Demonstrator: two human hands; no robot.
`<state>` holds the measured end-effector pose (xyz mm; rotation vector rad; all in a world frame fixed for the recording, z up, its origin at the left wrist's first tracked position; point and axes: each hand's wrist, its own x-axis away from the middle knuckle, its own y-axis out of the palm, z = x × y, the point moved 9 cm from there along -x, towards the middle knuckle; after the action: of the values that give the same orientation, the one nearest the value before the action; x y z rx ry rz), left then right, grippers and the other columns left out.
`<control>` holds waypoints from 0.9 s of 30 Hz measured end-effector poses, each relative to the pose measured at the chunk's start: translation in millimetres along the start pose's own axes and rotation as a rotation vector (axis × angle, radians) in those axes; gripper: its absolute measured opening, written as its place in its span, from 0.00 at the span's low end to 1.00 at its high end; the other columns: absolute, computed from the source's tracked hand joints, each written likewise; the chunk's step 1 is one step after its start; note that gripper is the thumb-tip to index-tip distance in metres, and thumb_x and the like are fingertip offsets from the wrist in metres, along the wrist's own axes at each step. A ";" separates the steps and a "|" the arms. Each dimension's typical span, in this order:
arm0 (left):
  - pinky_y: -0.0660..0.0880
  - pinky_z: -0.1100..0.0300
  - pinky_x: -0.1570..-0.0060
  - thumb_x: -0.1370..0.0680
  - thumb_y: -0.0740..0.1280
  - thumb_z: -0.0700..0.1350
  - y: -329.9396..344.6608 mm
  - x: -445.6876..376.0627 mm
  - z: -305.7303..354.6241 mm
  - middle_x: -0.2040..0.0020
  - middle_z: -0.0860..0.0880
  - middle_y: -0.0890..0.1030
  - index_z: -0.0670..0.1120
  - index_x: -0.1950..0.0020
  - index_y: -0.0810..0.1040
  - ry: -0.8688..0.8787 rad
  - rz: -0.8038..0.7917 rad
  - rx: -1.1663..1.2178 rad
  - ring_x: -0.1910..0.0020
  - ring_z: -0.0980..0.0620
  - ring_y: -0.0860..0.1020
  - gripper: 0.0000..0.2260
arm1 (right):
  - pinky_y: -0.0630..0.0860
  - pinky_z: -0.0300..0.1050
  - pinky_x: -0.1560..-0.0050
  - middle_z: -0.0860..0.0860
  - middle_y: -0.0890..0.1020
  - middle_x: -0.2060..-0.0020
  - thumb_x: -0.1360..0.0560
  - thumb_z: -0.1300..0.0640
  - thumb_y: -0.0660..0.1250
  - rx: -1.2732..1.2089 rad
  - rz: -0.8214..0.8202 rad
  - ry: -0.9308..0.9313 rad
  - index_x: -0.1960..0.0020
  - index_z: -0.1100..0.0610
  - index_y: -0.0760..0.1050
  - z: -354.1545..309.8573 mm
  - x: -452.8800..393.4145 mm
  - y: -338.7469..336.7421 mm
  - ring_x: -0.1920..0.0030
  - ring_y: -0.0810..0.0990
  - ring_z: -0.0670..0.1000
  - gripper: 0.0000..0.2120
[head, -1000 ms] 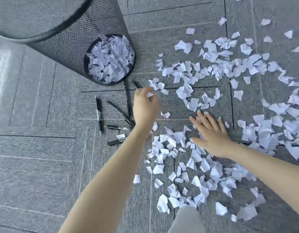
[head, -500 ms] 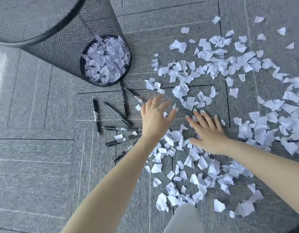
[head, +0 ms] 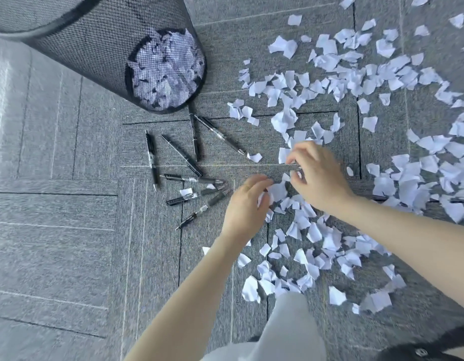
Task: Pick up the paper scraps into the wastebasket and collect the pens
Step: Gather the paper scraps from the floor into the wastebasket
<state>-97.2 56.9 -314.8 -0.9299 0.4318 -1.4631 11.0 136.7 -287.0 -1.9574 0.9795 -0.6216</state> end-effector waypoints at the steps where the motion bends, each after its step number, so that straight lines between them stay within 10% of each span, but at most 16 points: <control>1: 0.70 0.53 0.37 0.22 0.59 0.40 -3.9 4.2 1.0 0.34 0.49 0.72 0.45 0.37 0.74 0.004 0.065 0.015 0.39 0.51 0.73 0.14 | 0.61 0.48 0.37 0.57 0.74 0.42 0.29 0.63 0.65 0.012 -0.030 -0.034 0.45 0.61 0.74 -8.0 -9.3 4.6 0.41 0.72 0.59 0.13; 6: 0.66 0.60 0.43 0.24 0.60 0.34 -69.3 18.3 -61.8 0.36 0.47 0.71 0.47 0.37 0.73 -0.391 0.483 -0.010 0.42 0.55 0.68 0.17 | 0.42 0.53 0.28 0.50 0.46 0.25 0.22 0.50 0.56 0.135 -0.474 -0.053 0.25 0.52 0.49 -9.9 -19.8 52.8 0.25 0.45 0.53 0.29; 11: 0.72 0.49 0.44 0.25 0.64 0.43 -92.9 51.9 -152.4 0.41 0.44 0.73 0.46 0.42 0.73 -0.828 0.471 0.030 0.44 0.45 0.72 0.11 | 0.29 0.53 0.31 0.45 0.29 0.31 0.21 0.46 0.51 0.261 -0.651 -0.104 0.31 0.46 0.28 12.7 21.0 67.3 0.30 0.29 0.48 0.33; 27: 0.76 0.58 0.57 0.23 0.63 0.40 -99.8 34.9 -133.6 0.45 0.45 0.77 0.41 0.47 0.76 -0.620 0.344 -0.159 0.57 0.50 0.76 0.06 | 0.28 0.52 0.32 0.43 0.28 0.32 0.21 0.46 0.50 0.237 -0.673 -0.057 0.29 0.47 0.30 12.3 26.5 65.1 0.33 0.27 0.45 0.32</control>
<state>-258.4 2.1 -310.5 -1.3040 0.2296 -0.7810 8.7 98.4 -347.2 -2.0577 0.1714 -0.9906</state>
